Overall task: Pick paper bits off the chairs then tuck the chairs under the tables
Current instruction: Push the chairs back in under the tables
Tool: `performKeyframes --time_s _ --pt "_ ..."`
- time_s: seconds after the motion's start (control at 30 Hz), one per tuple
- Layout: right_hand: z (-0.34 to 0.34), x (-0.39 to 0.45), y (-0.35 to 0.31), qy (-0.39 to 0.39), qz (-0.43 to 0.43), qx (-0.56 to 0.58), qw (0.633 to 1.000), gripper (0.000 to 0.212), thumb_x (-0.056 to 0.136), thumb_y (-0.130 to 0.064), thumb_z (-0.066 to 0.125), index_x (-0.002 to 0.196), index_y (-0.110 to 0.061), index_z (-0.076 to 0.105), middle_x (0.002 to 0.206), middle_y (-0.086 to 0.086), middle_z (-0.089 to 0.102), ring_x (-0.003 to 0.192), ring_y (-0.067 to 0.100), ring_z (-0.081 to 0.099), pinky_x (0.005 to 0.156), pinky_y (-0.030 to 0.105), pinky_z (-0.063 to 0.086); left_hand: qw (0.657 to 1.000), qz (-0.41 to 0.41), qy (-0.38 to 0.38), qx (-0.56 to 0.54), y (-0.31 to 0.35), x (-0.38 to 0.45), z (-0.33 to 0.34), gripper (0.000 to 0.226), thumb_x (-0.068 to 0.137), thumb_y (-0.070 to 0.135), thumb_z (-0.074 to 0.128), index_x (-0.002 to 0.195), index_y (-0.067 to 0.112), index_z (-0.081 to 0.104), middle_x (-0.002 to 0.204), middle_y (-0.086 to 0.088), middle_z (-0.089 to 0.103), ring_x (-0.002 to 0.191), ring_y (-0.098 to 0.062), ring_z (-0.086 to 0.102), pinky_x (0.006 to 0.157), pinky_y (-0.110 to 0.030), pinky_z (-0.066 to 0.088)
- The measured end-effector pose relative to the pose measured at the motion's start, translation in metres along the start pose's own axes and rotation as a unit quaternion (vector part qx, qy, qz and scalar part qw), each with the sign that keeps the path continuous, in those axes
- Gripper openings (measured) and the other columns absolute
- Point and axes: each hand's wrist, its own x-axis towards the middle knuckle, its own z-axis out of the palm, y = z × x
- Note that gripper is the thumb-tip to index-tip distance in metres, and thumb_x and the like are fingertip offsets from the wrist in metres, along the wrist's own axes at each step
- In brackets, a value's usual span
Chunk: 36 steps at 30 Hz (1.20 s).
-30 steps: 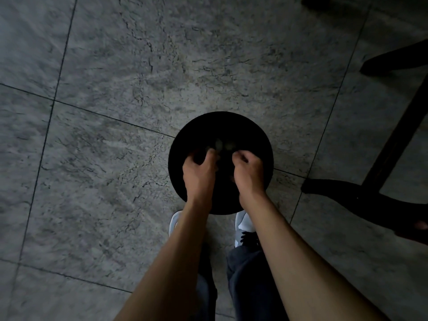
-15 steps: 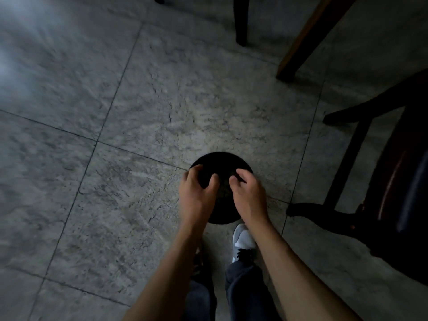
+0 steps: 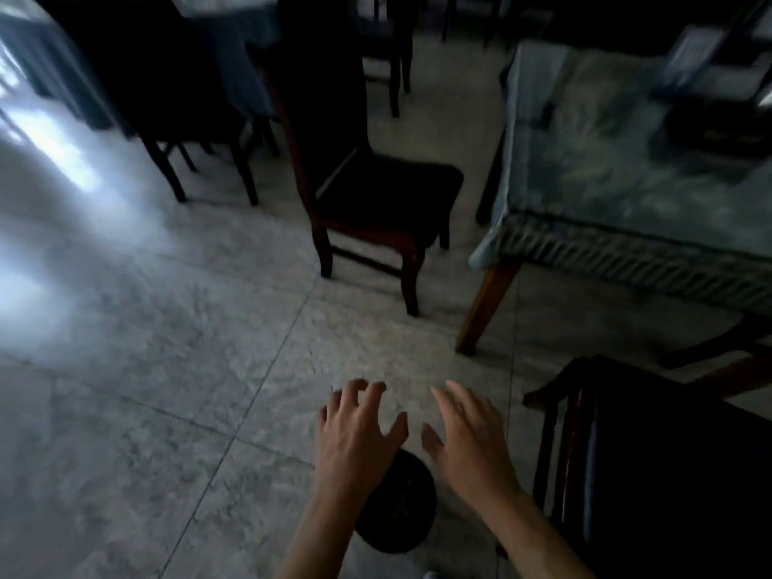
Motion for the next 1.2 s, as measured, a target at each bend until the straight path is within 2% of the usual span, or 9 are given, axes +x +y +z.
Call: performKeyframes --time_s 0.1,0.2,0.37,0.53,0.6,0.73,0.9,1.2 --pt "-0.065 -0.005 -0.014 0.026 -0.021 -0.001 0.999 0.061 0.096 -0.051 0.041 0.149 -0.022 0.033 0.156 0.003 0.031 0.142 0.023 0.027 0.114 0.043 0.029 0.999 0.027 0.032 0.004 0.032 0.008 -0.058 0.056 0.081 0.067 0.045 0.125 0.033 0.052 0.122 0.006 0.057 0.109 -0.017 0.056 0.086 -0.035 0.047" --pt "-0.123 -0.005 -0.030 0.045 -0.045 0.011 0.998 0.061 0.097 -0.050 0.041 0.150 -0.020 0.032 0.158 0.005 0.029 0.143 0.022 0.027 0.112 0.042 0.034 0.999 0.039 0.034 0.008 0.060 0.018 -0.113 0.062 0.081 0.069 0.042 0.129 0.033 0.054 0.128 0.007 0.058 0.118 -0.019 0.053 0.093 -0.037 0.046" --pt "-0.204 0.001 -0.053 0.085 -0.074 0.003 0.994 0.062 0.096 -0.053 0.045 0.147 -0.020 0.039 0.153 0.007 0.040 0.139 0.025 0.038 0.108 0.045 0.038 0.996 0.063 0.057 0.034 0.096 0.031 -0.189 0.063 0.081 0.071 0.037 0.130 0.034 0.053 0.129 0.007 0.059 0.119 -0.019 0.052 0.093 -0.037 0.042" --pt "-0.261 0.009 -0.068 0.122 -0.092 -0.015 0.988 0.058 0.094 -0.052 0.042 0.141 -0.019 0.049 0.148 0.006 0.047 0.134 0.023 0.044 0.107 0.041 0.040 0.991 0.065 0.112 -0.015 0.116 0.040 -0.240 0.063 0.078 0.070 0.040 0.123 0.031 0.060 0.115 0.005 0.066 0.106 -0.019 0.060 0.082 -0.039 0.053" --pt "-0.279 0.013 -0.071 0.136 -0.096 -0.018 0.986 0.057 0.094 -0.053 0.040 0.140 -0.019 0.050 0.147 0.004 0.048 0.133 0.021 0.046 0.106 0.040 0.040 0.988 0.075 0.135 0.001 0.124 0.047 -0.253 0.061 0.079 0.070 0.040 0.123 0.033 0.059 0.112 0.008 0.066 0.103 -0.016 0.060 0.079 -0.036 0.053" --pt "-0.299 0.022 -0.076 0.149 -0.107 -0.023 0.983 0.057 0.094 -0.054 0.040 0.140 -0.020 0.051 0.148 0.005 0.047 0.135 0.023 0.044 0.108 0.042 0.038 0.985 0.074 0.151 0.037 0.127 0.061 -0.268 0.051 0.081 0.068 0.044 0.120 0.037 0.056 0.110 0.012 0.063 0.103 -0.013 0.058 0.080 -0.032 0.048" --pt "-0.302 0.041 -0.091 0.157 -0.108 -0.038 0.981 0.058 0.093 -0.056 0.041 0.138 -0.023 0.052 0.147 0.003 0.048 0.135 0.023 0.043 0.108 0.041 0.038 0.985 0.062 0.153 0.052 0.112 0.077 -0.273 0.042 0.081 0.068 0.044 0.107 0.038 0.059 0.099 0.014 0.061 0.095 -0.011 0.059 0.074 -0.029 0.044" --pt "-0.271 0.110 -0.168 0.155 -0.097 -0.054 0.982 0.062 0.091 -0.059 0.033 0.138 -0.022 0.051 0.144 0.003 0.051 0.131 0.024 0.045 0.105 0.041 0.040 0.985 0.073 0.151 0.037 0.028 0.148 -0.293 0.048 0.081 0.066 0.045 0.118 0.038 0.059 0.110 0.012 0.064 0.099 -0.013 0.059 0.076 -0.029 0.042"
